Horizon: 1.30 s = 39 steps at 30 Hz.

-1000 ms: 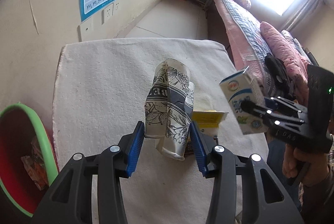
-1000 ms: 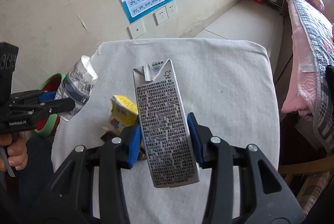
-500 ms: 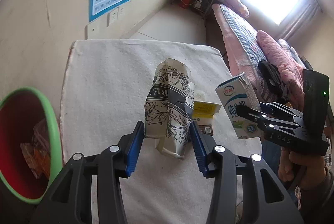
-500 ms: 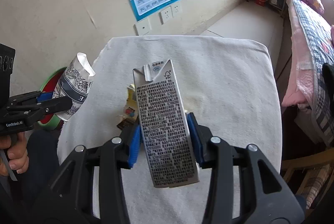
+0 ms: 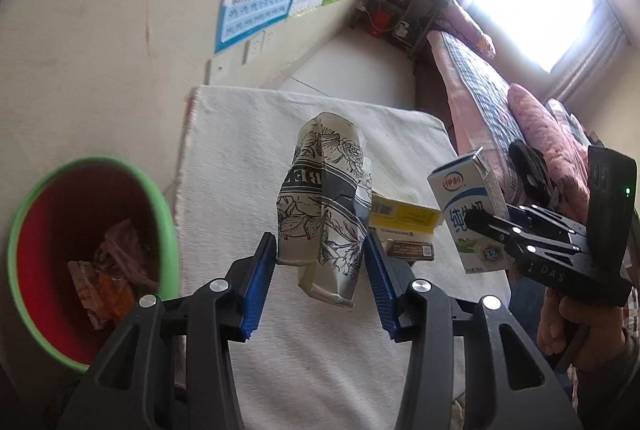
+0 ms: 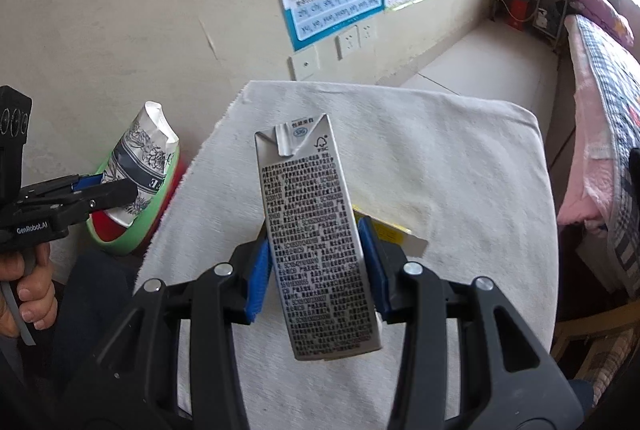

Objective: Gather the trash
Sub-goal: 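Carry the cup and carton to the red bin and open both grippers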

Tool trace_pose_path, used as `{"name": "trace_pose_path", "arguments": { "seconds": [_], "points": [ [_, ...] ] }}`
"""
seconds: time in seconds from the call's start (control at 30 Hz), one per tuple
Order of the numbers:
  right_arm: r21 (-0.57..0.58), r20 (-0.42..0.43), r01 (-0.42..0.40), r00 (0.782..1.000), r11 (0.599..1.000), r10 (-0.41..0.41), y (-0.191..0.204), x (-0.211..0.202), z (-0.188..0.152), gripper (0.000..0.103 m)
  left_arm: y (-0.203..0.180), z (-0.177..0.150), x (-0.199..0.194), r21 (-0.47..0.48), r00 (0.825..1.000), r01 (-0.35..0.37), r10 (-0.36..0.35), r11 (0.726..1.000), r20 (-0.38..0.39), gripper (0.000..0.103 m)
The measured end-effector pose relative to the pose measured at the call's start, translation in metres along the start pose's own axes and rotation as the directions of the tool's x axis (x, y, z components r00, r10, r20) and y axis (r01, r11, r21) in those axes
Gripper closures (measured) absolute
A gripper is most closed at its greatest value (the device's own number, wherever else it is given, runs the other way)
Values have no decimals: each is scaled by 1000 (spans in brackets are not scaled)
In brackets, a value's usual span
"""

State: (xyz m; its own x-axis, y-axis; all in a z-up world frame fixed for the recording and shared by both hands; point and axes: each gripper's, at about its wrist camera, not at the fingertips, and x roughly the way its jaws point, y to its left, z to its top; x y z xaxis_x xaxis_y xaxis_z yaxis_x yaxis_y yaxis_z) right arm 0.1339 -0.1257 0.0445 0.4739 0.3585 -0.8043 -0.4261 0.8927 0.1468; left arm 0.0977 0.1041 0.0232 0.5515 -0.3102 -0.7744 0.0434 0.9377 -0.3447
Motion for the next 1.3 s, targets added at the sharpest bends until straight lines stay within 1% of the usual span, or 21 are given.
{"name": "trace_pose_path", "arguments": {
  "seconds": [0.17, 0.37, 0.43, 0.6, 0.83, 1.13, 1.3],
  "points": [
    [-44, 8, -26, 1000, 999, 26, 26, 4, 15, 62, 25, -2, -19, -51, 999, -27, 29, 998, 36, 60],
    [-124, 21, -78, 997, 989, 81, 75, 13, 38, 62, 63, -7, -44, -129, 994, -70, 80, 989, 72, 60],
    [-135, 18, -100, 994, 986, 104, 89, 17, 44, 62, 77, -9, -54, -151, 992, -86, 99, 985, 82, 60],
    [-172, 7, -153, 988, 973, 157, 131, 29, 54, 62, 106, -18, -71, -191, 986, -122, 140, 974, 86, 60],
    [-234, -21, -193, 981, 953, 193, 182, 49, 65, 62, 142, -28, -91, -246, 979, -152, 180, 957, 99, 60],
    [-255, -52, -238, 971, 937, 232, 225, 77, 74, 62, 170, -36, -102, -294, 975, -163, 200, 942, 101, 59],
    [-261, -66, -241, 971, 935, 231, 239, 87, 73, 62, 178, -35, -104, -307, 972, -169, 209, 937, 103, 59]
  ]
}}
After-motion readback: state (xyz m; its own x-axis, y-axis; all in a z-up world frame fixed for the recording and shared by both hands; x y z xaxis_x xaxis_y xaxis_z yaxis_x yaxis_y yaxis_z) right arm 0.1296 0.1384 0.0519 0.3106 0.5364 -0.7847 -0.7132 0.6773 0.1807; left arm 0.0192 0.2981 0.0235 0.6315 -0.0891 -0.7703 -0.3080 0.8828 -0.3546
